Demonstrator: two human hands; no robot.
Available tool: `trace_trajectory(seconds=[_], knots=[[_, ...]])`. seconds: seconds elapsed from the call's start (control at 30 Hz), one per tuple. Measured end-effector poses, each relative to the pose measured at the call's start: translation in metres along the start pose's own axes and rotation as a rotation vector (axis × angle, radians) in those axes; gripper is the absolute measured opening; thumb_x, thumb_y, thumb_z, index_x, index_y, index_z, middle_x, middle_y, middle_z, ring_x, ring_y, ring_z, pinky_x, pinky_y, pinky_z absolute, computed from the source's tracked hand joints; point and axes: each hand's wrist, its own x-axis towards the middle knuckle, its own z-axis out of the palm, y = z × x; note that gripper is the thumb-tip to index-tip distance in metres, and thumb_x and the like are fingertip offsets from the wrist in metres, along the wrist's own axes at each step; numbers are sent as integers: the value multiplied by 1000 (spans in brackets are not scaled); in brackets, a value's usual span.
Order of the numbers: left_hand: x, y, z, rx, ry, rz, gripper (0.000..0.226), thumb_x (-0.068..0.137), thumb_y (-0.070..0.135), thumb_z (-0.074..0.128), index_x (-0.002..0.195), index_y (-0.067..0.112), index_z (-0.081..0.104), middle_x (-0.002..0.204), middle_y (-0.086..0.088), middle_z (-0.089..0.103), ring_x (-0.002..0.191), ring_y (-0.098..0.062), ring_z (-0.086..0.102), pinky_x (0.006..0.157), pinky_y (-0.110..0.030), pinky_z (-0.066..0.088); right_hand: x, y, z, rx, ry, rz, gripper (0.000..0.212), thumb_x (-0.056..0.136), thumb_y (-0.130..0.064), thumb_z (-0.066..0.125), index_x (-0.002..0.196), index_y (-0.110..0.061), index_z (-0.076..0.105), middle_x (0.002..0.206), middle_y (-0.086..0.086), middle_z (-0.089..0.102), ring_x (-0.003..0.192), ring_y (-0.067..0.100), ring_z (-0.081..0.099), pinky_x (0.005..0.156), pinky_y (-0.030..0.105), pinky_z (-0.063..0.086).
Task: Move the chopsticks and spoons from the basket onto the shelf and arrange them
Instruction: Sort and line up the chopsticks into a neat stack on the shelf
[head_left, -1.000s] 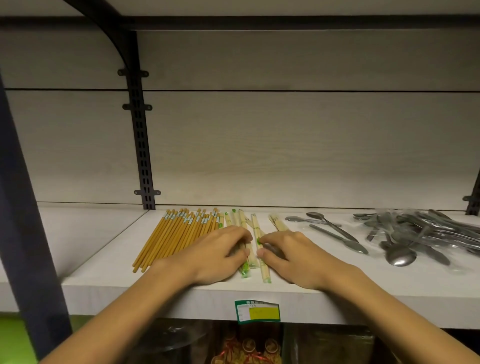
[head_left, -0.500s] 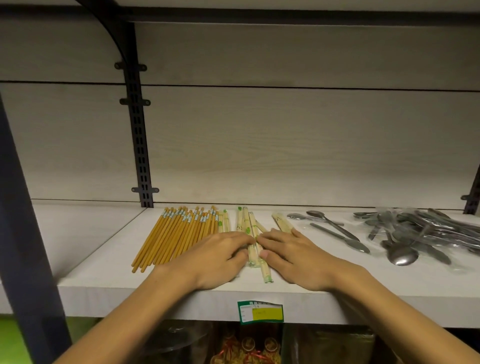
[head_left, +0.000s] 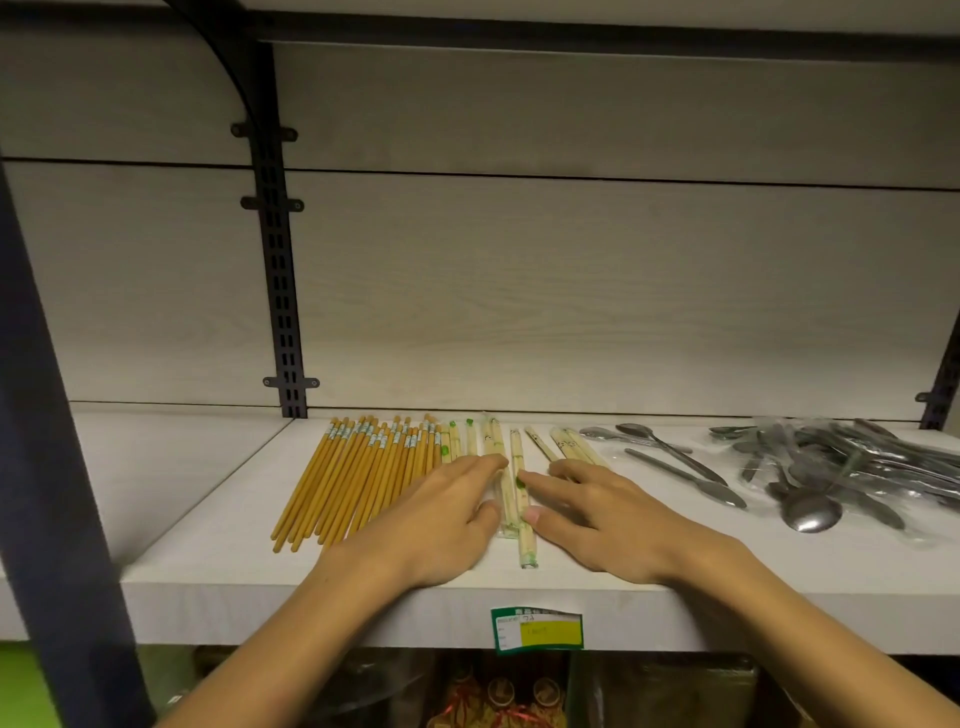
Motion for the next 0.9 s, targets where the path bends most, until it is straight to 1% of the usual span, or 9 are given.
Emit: trace_trajectory(seconds=[0.1, 0.2, 0.33, 0.47, 0.53, 0.6, 0.7, 0.8, 0.9], knots=[[-1, 2, 0, -74, 6, 34, 45, 101, 34, 33, 146, 32, 26, 152, 10, 32, 134, -7, 31, 103, -19, 24, 0, -4, -1, 40, 44, -61, 55, 98, -56, 27, 150, -42, 18, 152, 3, 35, 143, 18, 23, 113, 30, 15], [0, 0, -1, -69, -18, 24, 43, 102, 33, 32, 145, 30, 29, 150, 8, 34, 134, -9, 33, 105, -21, 26, -1, -6, -2, 103, 140, -86, 56, 95, -59, 35, 148, -40, 27, 151, -7, 37, 141, 11, 28, 114, 30, 21], [1, 2, -3, -3, -56, 42, 40, 100, 34, 35, 138, 27, 44, 144, 8, 46, 131, -13, 41, 105, -26, 31, -6, -4, -1, 65, 281, 77, 68, 81, -74, 38, 136, -34, 43, 127, -10, 46, 115, 11, 47, 96, 29, 40], [-1, 5, -7, 35, -45, 62, 40, 98, 47, 34, 128, 31, 55, 128, 11, 59, 117, -11, 51, 104, -35, 38, -7, -10, -6, 157, 289, -11, 45, 91, -57, 44, 118, -27, 63, 102, -12, 64, 91, 5, 57, 83, 27, 48], [-2, 6, -8, 87, -36, 88, 49, 94, 62, 27, 120, 34, 58, 119, 15, 61, 111, -8, 51, 103, -37, 35, -10, -11, -11, 272, 312, -53, 34, 96, -45, 46, 116, -26, 66, 108, -12, 69, 96, -1, 59, 84, 15, 46], [-3, 6, -8, 141, -44, 94, 67, 84, 77, 20, 122, 36, 57, 125, 15, 56, 116, -8, 47, 104, -37, 32, -16, -7, -18, 256, 389, -17, 33, 96, -44, 48, 120, -27, 65, 119, -13, 66, 106, -3, 56, 88, 15, 42], [-2, 4, -8, 91, -74, 110, 71, 79, 82, 22, 127, 39, 51, 137, 15, 46, 124, -8, 42, 105, -36, 34, -27, 5, -26, 148, 275, 79, 40, 91, -49, 55, 127, -30, 59, 129, -16, 56, 118, 2, 49, 90, 18, 35], [-2, 5, -8, -31, -114, 158, 62, 82, 77, 29, 124, 40, 54, 128, 18, 55, 111, -2, 51, 97, -36, 45, -35, 5, -26, 104, 150, 118, 39, 88, -55, 55, 120, -32, 64, 115, -11, 63, 101, 10, 57, 77, 22, 42], [-2, 5, -6, 4, -47, 157, 58, 84, 75, 28, 115, 39, 61, 112, 20, 62, 97, 0, 55, 85, -31, 49, -38, -7, -25, 273, 192, 61, 30, 94, -46, 52, 111, -29, 69, 102, -3, 72, 92, 15, 65, 83, 33, 52]])
